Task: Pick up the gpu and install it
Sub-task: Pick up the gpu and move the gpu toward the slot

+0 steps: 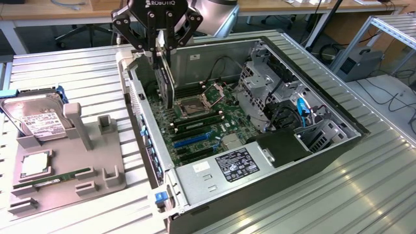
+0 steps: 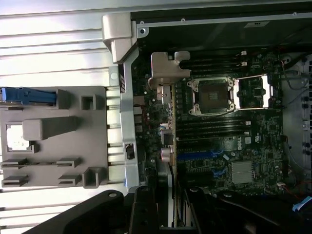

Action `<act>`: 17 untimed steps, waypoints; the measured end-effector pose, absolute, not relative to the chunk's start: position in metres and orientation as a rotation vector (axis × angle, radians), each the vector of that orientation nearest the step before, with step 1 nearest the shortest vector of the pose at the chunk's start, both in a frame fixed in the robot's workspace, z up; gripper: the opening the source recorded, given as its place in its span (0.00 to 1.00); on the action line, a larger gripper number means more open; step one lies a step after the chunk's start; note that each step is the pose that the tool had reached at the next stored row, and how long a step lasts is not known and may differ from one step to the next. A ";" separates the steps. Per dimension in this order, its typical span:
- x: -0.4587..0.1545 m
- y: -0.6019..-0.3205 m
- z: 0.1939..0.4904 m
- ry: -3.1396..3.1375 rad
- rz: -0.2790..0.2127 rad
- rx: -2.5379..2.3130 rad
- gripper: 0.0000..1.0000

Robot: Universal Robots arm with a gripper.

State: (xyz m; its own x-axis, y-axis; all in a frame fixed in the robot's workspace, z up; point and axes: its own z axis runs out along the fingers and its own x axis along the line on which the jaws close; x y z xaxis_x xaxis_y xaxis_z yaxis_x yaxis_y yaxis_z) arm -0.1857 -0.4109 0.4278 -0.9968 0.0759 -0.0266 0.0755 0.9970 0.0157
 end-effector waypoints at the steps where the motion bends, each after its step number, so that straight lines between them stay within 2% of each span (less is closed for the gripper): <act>1: -0.185 -0.411 0.428 3.112 0.023 0.118 0.27; 17: -0.171 -0.411 0.421 3.112 0.023 0.118 0.27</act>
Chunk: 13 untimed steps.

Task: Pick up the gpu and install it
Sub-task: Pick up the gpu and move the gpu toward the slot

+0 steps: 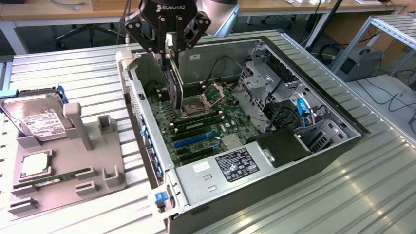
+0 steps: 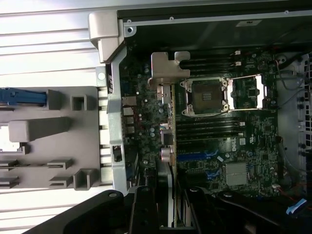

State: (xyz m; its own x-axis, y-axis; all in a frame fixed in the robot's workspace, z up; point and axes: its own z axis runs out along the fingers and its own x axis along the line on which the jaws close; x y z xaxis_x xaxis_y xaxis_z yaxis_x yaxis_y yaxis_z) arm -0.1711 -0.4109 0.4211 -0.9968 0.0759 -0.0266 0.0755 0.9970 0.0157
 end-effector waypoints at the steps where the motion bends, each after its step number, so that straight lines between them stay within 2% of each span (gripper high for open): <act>1: -0.171 -0.411 0.421 3.112 0.023 0.118 0.27; 13: -0.164 -0.411 0.417 3.112 0.023 0.118 0.27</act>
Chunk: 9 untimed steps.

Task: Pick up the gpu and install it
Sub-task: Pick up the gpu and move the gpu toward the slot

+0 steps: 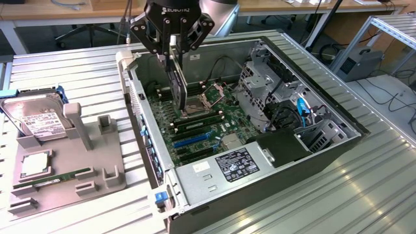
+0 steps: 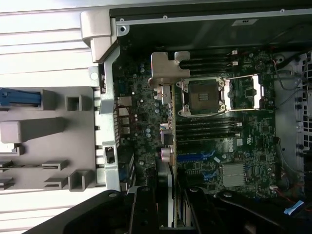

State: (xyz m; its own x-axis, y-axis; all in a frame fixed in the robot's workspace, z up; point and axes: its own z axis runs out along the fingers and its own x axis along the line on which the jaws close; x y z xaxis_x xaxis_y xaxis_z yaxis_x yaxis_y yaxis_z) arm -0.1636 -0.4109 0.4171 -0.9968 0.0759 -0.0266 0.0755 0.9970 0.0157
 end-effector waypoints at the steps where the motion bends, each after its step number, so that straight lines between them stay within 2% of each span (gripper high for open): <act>1: -0.163 -0.411 0.417 3.112 0.023 0.118 0.27; 9: -0.158 -0.411 0.414 3.112 0.023 0.118 0.27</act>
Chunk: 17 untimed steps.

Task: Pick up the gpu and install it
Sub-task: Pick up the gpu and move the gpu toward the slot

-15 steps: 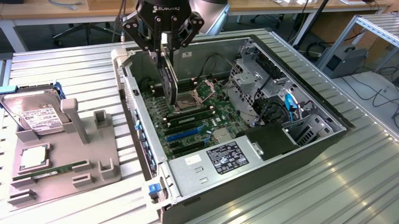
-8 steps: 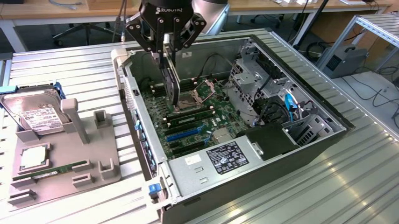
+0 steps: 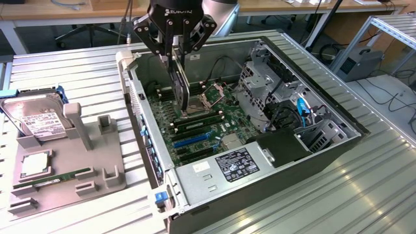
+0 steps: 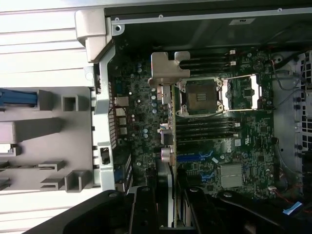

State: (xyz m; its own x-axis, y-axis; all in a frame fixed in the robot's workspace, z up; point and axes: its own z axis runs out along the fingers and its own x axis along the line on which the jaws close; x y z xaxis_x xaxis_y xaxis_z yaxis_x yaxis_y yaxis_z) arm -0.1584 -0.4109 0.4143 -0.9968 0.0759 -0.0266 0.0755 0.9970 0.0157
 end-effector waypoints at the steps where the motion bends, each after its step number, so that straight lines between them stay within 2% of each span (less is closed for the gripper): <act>1: -0.157 -0.411 0.414 3.112 0.023 0.118 0.27; 17: -0.147 -0.411 0.408 3.112 0.023 0.118 0.27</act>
